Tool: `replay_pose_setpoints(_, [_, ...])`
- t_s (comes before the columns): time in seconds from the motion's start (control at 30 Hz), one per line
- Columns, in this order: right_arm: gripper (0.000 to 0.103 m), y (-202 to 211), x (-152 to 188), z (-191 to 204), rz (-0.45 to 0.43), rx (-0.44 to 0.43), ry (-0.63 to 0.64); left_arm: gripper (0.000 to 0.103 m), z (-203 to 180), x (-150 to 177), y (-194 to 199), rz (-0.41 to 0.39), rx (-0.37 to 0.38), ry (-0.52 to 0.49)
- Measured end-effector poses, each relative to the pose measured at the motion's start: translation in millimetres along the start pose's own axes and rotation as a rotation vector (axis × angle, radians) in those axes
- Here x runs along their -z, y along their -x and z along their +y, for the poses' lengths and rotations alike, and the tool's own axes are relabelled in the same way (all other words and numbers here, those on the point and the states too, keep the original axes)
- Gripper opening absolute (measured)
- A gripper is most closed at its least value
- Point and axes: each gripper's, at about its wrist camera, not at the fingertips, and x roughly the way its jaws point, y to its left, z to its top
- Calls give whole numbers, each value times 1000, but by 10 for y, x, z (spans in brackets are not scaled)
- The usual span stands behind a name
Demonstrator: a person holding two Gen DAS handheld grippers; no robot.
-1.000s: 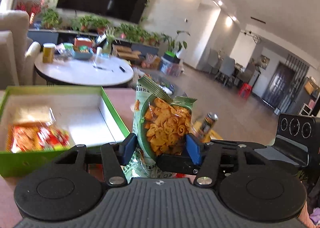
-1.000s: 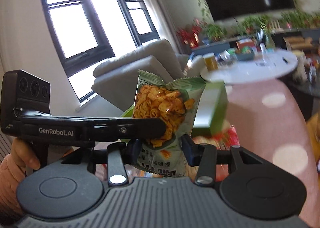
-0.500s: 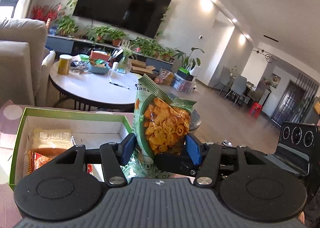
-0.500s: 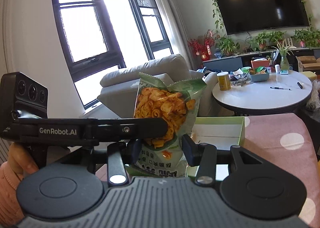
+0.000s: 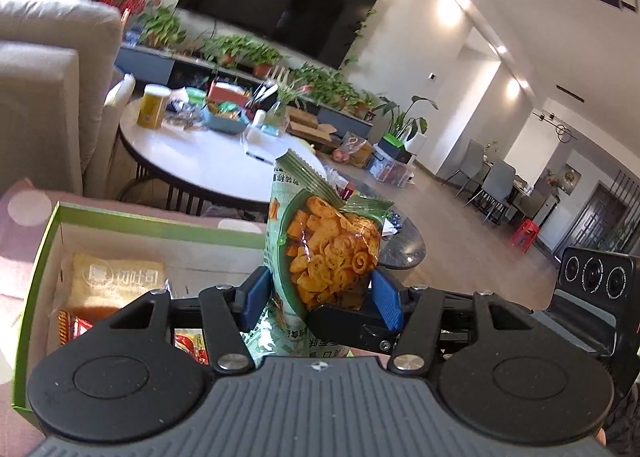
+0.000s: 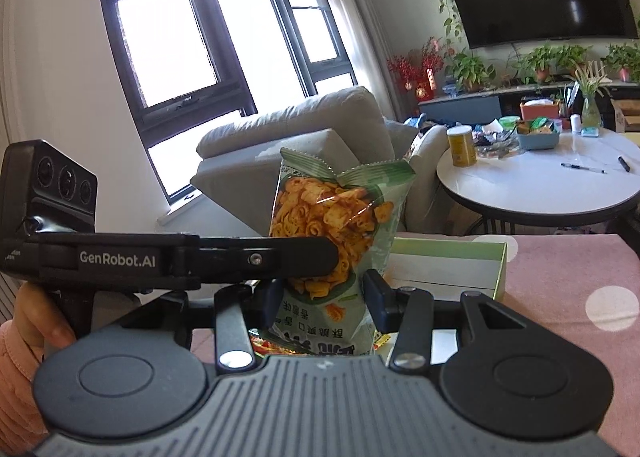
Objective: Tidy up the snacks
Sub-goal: 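Grasp the green bag of orange puffs with the left gripper and lift it, then lower the puff bag into the green box and open the left gripper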
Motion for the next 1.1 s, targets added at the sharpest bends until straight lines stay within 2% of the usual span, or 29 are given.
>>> replay_pose_setpoints(0.47, [78, -302, 203, -224, 139, 38, -54, 53, 317, 245, -430, 123, -19, 102])
replay_pose_setpoints(0.57, [78, -320, 225, -226, 162, 56, -49, 61, 335, 282, -434, 131, -33, 105])
replay_pose_setpoints(0.63, [78, -302, 223, -236, 163, 64, -42, 73, 348, 288, -397, 125, -57, 110])
replay_pose_setpoints(0.87, [78, -135, 134, -206, 135, 95, -42, 75, 345, 214, -177, 75, -76, 120])
replay_pose_setpoints(1.1, [78, 139, 62, -132, 78, 119, -51, 76, 192, 292, 59, 52, -78, 68])
